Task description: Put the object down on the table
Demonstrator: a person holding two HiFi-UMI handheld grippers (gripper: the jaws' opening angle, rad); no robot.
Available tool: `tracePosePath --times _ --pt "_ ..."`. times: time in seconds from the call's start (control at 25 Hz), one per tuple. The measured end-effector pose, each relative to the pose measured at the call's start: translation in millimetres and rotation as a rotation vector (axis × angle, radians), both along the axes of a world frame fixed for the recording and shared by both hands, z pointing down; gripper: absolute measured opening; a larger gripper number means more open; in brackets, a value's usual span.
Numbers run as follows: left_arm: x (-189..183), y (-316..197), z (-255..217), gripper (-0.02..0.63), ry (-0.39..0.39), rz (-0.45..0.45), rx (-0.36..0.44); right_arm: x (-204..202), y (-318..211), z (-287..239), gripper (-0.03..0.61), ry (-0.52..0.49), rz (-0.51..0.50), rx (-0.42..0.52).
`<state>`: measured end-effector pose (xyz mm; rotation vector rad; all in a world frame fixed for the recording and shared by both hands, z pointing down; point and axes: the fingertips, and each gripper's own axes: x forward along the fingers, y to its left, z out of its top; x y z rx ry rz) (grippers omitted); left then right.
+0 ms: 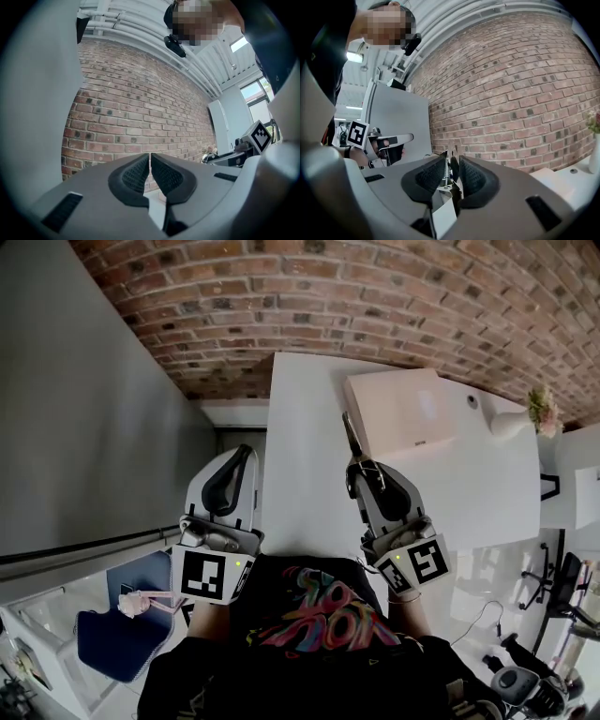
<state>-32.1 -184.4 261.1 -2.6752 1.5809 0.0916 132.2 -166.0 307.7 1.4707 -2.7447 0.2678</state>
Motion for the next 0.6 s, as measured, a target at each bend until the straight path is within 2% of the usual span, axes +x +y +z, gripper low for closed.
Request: tracePosePath --times 0.2,0.4,0.6 --pt "-1.6 -9.8 2.6 0.034 -0.007 0.021 -0.017 -6.3 -11.2 2.2 0.114 0.007 0.001 -0.015" --pt "-3.0 -20.4 -1.0 0.034 0.047 0.020 -0.040 -14.3 -19.6 4.6 0.114 -0.002 0.014 -0.026" --pt "-8.1 -23.3 4.1 0.034 0.050 0.030 -0.057 -26.3 -25.5 7.8 0.114 0.027 -0.005 -0.038"
